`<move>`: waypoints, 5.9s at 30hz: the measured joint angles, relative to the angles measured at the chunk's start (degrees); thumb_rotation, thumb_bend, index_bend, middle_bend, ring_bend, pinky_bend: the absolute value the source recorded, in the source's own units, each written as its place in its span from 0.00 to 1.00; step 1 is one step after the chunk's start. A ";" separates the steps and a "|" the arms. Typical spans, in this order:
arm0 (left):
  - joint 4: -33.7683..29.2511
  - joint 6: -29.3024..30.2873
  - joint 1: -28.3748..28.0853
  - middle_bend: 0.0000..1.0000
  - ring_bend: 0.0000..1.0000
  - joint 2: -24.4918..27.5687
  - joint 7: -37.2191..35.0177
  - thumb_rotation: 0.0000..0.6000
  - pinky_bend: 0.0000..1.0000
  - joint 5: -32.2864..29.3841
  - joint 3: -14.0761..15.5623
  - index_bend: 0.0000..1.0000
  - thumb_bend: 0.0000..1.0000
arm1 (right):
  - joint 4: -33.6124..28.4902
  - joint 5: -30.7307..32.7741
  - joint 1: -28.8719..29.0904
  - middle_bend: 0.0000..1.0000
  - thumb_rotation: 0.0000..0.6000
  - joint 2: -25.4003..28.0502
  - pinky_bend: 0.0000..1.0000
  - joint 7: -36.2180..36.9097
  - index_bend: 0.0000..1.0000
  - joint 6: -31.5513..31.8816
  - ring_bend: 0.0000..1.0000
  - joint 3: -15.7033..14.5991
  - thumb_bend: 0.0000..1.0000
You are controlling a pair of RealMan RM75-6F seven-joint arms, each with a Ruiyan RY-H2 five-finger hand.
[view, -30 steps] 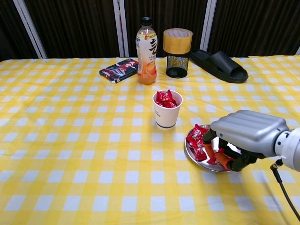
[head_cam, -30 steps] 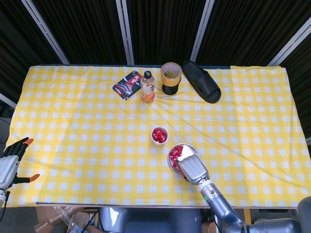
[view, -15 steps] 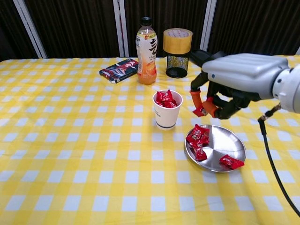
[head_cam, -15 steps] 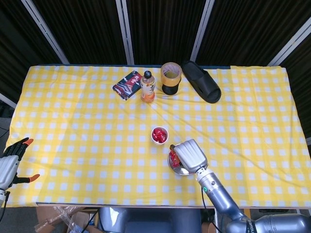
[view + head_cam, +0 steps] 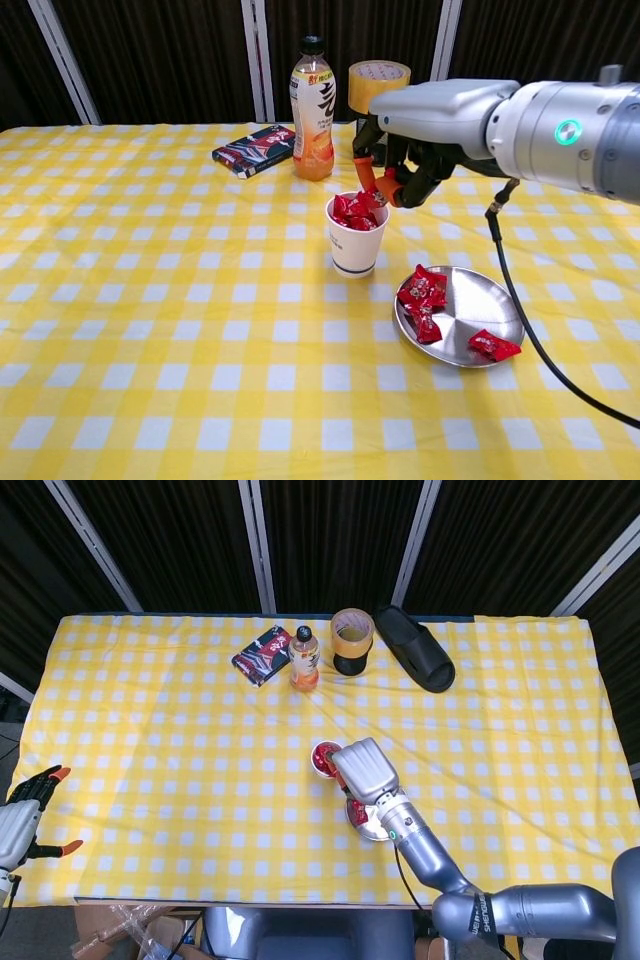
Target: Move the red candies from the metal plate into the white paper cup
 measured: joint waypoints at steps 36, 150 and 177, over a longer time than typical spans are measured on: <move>-0.08 -0.26 -0.20 0.00 0.00 0.24 -0.46 1.00 0.00 -0.28 -0.05 0.02 0.06 | 8.26 -0.45 4.61 0.83 1.00 -3.68 1.00 5.85 0.34 0.73 0.94 -2.18 0.56; 0.54 1.83 0.47 0.00 0.00 -0.95 1.31 1.00 0.00 0.02 -0.41 0.03 0.07 | 13.76 -3.46 -8.92 0.83 1.00 -8.93 1.00 10.18 0.41 -1.35 0.94 -10.20 0.41; 0.55 1.88 0.50 0.00 0.00 -0.90 1.22 1.00 0.00 0.23 -0.36 0.03 0.07 | 10.71 -4.21 -9.82 0.83 1.00 -6.21 1.00 9.14 0.40 0.78 0.94 -10.08 0.41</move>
